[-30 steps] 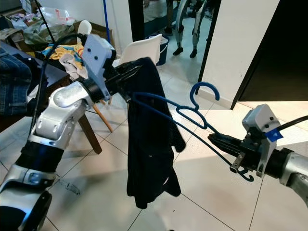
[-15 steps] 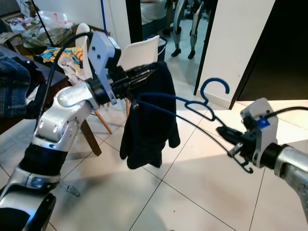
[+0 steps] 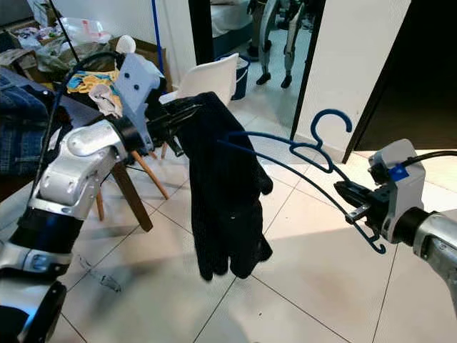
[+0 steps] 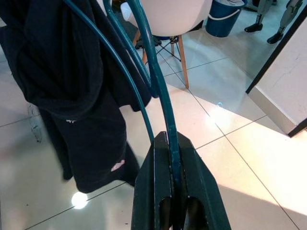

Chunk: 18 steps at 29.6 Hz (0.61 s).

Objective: Hang hanger

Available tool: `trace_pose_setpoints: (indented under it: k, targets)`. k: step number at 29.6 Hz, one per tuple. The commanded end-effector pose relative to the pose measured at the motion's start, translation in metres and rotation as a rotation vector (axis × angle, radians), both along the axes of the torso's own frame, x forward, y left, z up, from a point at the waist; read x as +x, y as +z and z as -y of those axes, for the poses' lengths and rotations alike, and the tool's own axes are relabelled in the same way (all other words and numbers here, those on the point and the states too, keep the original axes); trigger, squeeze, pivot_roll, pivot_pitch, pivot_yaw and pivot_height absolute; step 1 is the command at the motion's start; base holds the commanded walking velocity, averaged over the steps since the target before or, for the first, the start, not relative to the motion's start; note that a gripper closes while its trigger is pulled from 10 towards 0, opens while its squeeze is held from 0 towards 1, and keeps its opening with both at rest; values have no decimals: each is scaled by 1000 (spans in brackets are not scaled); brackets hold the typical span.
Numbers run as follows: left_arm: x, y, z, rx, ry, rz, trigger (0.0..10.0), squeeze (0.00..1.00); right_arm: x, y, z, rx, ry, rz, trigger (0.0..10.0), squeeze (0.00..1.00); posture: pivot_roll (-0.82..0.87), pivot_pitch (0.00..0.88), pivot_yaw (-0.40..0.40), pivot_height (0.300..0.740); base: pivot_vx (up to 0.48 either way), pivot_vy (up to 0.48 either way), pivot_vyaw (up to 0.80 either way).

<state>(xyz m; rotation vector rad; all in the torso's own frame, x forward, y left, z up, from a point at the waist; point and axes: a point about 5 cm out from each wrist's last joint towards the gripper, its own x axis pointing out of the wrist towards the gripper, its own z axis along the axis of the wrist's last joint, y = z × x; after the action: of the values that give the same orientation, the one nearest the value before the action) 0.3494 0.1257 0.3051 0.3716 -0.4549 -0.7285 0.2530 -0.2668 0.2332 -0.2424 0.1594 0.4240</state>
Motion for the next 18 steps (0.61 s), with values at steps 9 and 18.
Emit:
trace_pose_setpoints:
  k: [9, 18]
  targets:
    - [-4, 10, 17, -49, -38, 63, 10000, 0, 0, -9, -17, 30, 39, -29, 10000, 0, -23, 97, 31, 740, 0, 0, 0]
    - [-12, -14, 64, -83, -141, -19, 10000, 0, 19, -26, -51, 155, 14, -25, 10000, 0, -24, 90, 36, 740, 0, 0, 0]
